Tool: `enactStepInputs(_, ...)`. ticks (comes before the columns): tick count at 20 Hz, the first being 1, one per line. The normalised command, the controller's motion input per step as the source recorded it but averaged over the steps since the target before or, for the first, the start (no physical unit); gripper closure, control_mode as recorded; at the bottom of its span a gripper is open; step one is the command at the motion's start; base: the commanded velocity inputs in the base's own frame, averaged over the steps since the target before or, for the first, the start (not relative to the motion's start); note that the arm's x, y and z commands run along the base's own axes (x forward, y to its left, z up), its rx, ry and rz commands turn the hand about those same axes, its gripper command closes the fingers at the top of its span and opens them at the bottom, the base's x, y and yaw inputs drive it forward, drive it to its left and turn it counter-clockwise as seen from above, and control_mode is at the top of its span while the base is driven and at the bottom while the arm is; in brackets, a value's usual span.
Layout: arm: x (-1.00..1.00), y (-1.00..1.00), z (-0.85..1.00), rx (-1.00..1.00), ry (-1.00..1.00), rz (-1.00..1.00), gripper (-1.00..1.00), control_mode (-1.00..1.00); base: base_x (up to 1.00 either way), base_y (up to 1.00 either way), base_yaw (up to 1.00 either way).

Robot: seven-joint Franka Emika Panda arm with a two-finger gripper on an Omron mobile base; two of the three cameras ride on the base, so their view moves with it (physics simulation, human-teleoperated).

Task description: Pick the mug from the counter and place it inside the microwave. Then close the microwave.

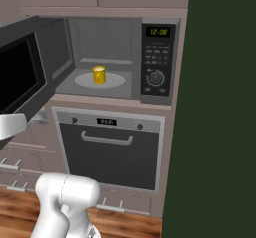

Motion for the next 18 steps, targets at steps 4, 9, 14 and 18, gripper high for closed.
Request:
enactStepInputs(4, -0.37, 0.17, 0.0, 0.0, -0.26, 0.0, -1.0, -1.0, 0.0, 0.0, 0.0)
enactStepInputs(9, -0.34, 0.2, 0.0, 0.0, -0.23, -0.03, -1.0, -1.0, 0.0, 0.0, 0.0)
enactStepInputs(14, -0.41, 0.15, 0.0, 0.0, -0.18, -0.1, -1.0, -1.0, 0.0, 0.0, 0.0)
enactStepInputs(18, -0.54, 0.02, 0.0, 0.0, -0.08, -0.18, -1.0, -1.0, 0.0, 0.0, 0.0)
